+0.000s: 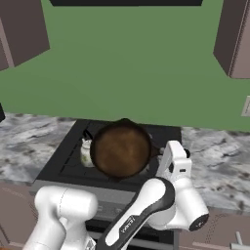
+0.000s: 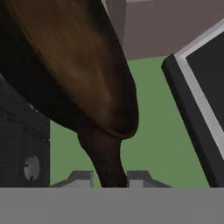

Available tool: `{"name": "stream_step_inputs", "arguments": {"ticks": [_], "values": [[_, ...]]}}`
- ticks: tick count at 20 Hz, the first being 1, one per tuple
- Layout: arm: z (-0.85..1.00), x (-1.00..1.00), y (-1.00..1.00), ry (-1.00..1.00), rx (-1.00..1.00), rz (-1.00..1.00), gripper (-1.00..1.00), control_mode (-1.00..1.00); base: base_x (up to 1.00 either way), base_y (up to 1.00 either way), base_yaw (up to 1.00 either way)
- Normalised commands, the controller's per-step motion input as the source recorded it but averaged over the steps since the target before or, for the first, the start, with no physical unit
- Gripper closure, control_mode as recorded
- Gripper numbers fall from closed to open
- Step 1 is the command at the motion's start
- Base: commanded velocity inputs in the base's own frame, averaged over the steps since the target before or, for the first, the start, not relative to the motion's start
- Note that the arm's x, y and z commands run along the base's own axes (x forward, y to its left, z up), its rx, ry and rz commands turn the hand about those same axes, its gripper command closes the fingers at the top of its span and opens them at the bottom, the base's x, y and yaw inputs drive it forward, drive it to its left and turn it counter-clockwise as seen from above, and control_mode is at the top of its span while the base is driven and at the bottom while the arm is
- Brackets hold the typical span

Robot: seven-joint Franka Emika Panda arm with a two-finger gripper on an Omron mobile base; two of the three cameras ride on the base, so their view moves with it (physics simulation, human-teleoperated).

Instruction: Pick the pan from the cabinet and place it on the stove. Then turn on the stove burner for the pan.

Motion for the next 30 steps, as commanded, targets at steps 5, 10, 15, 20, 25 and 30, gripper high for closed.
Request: {"name": "stream_step_inputs", "arguments": {"ticks": [5, 10, 15, 20, 25, 30], "values": [[-0.33, 0.41, 0.00, 0.11, -0.04, -0.06, 1.00, -1.00, 0.00, 0.00, 0.00], [-0.29, 0.41, -0.01, 0.14, -0.04, -0.05, 1.00, -1.00, 0.00, 0.00, 0.00], [-0.41, 0.42, -0.08, 0.08, -0.01, -0.03, 1.00, -1.00, 0.00, 0.00, 0.00], [-0.47, 0.41, -0.11, 0.03, 0.00, -0.01, 1.00, -1.00, 0.00, 0.00, 0.00], [-0.50, 0.43, -0.15, 0.02, 0.00, -0.01, 1.00, -1.00, 0.00, 0.00, 0.00], [-0.48, 0.43, -0.18, 0.01, 0.00, -0.02, 1.00, -1.00, 0.00, 0.00, 0.00]]}}
